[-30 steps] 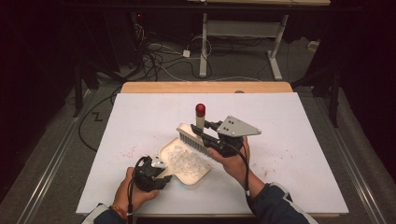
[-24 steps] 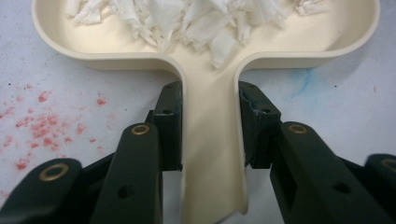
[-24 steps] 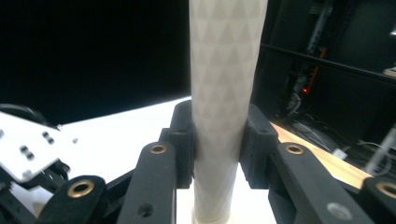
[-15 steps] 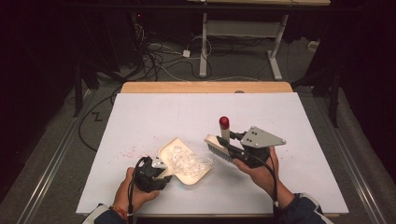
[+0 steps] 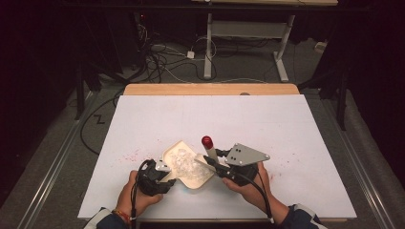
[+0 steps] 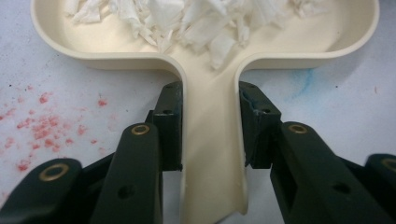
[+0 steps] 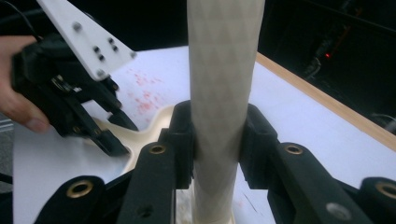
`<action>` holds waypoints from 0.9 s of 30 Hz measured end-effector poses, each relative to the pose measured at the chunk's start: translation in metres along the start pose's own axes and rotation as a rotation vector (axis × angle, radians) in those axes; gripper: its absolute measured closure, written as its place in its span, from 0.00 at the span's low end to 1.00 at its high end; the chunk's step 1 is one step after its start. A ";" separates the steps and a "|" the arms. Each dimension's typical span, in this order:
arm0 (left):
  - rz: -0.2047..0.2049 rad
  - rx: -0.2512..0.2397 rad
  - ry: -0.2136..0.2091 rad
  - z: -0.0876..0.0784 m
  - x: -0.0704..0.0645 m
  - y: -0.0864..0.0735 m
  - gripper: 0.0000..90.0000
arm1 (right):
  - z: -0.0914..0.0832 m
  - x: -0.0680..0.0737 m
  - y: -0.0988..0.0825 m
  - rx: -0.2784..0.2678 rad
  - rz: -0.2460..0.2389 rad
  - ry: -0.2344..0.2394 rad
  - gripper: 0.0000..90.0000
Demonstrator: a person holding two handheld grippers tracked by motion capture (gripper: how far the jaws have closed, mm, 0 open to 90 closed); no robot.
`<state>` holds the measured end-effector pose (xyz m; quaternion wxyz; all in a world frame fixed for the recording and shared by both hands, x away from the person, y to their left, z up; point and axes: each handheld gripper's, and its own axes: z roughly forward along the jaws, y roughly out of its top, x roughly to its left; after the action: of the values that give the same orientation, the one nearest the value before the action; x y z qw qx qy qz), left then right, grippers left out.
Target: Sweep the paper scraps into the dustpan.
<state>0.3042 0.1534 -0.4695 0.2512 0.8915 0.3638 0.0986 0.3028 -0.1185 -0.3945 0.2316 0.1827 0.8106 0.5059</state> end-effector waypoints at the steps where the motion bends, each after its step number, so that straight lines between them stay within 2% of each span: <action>1: -0.002 -0.001 0.000 0.000 0.000 0.000 0.70 | 0.002 0.001 0.002 -0.014 -0.006 0.010 0.78; 5: -0.002 0.000 0.000 -0.001 0.000 -0.001 0.70 | 0.002 0.004 0.009 -0.039 -0.005 0.049 0.78; 9: -0.006 0.000 0.000 -0.001 0.001 -0.001 0.70 | -0.001 0.001 0.011 -0.049 -0.011 0.045 0.78; 13: -0.014 0.000 -0.004 -0.002 0.003 -0.002 0.70 | -0.007 -0.008 0.014 -0.071 0.011 0.040 0.78; 17: -0.015 0.003 -0.007 -0.002 0.004 -0.002 0.70 | -0.010 -0.022 0.019 -0.106 0.044 0.015 0.78; 20: -0.015 0.002 -0.012 -0.002 0.006 -0.002 0.70 | -0.006 -0.035 0.025 -0.116 0.051 -0.008 0.78; 24: -0.016 0.001 -0.012 -0.002 0.007 -0.003 0.70 | 0.009 -0.049 0.030 -0.119 0.074 -0.049 0.78; 27: -0.018 -0.001 -0.016 -0.002 0.007 -0.003 0.70 | 0.025 -0.059 0.029 -0.117 0.063 -0.089 0.78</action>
<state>0.3066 0.1613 -0.4696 0.2552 0.8888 0.3700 0.0895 0.3673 -0.1186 -0.3667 0.2616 0.2166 0.7623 0.5509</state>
